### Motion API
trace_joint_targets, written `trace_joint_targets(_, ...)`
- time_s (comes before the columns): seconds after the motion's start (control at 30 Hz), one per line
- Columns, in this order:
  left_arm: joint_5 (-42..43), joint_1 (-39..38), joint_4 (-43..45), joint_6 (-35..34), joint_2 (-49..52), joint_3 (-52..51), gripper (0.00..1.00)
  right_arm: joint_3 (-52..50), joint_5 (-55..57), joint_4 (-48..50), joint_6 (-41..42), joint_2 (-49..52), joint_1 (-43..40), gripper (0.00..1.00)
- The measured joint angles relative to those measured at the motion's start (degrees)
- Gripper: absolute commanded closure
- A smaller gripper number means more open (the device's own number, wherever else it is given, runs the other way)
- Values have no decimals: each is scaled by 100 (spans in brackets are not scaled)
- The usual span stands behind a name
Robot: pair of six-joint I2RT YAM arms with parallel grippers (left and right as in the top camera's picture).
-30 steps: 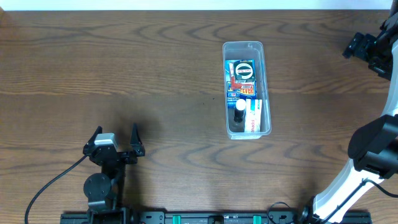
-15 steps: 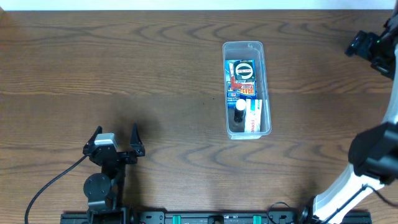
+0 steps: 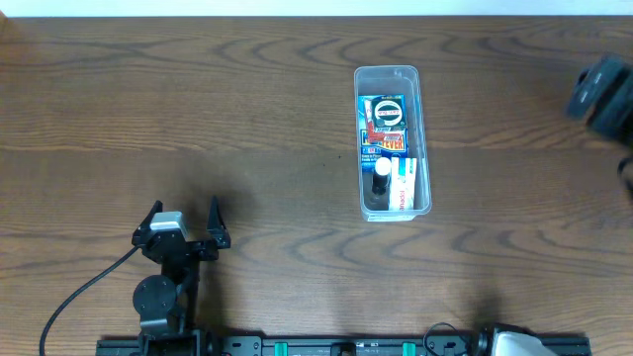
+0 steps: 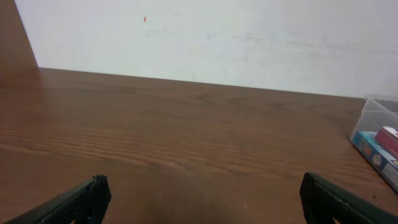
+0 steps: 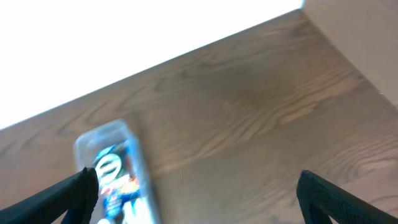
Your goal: Pack container
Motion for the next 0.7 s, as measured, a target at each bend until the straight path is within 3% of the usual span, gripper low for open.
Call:
trace_joint_targets(0.2, -2, 0, -4, -2, 0, 2, 2, -1676, 26, 518, 0, -1270, 155, 1)
trace_joint_targets(0.57, -15, 0, -17, 0, 0, 11, 2, -6448, -197, 4730, -118, -4072, 896, 1)
trace_joint_targets(0.7, -20, 0, -17, 0, 0, 11, 2, -7923, -223, 5781, -199, -5005, 916, 1)
